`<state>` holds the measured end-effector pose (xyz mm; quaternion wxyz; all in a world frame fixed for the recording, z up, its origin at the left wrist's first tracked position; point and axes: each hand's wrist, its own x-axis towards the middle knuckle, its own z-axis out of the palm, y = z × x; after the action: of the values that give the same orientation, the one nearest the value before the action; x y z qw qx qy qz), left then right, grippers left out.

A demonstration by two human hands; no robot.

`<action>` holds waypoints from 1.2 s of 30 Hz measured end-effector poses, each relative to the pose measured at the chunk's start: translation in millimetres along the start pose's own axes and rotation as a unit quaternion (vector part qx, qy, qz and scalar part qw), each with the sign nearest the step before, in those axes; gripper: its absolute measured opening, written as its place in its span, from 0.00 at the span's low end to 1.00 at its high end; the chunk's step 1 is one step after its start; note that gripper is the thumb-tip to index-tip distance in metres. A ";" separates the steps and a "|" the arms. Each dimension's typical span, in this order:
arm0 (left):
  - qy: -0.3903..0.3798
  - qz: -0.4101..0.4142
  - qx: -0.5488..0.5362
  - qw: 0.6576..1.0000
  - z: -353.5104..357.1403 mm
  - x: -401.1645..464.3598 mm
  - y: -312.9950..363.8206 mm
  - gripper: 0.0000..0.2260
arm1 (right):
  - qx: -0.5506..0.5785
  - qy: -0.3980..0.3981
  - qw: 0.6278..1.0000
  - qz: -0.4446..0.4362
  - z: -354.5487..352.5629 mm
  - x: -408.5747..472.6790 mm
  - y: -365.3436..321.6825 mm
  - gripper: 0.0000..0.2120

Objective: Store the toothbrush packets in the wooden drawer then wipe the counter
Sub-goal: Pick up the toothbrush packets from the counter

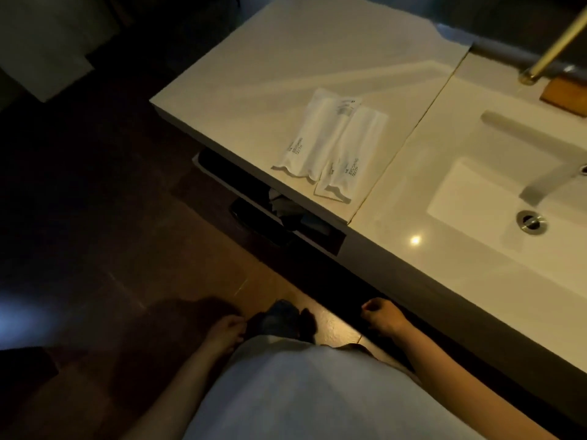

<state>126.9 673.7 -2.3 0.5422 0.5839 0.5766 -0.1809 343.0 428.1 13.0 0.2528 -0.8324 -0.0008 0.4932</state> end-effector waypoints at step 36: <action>0.087 0.426 0.540 0.720 4.5 3.8 375.8 0.31 | -0.202 0.336 0.911 -0.132 -84.0 -4.1 -254.7 0.26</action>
<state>456.6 766.7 152.5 0.1022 0.9750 0.1159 -0.1598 473.1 614.0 156.2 0.1273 -0.9744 -0.1256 0.1361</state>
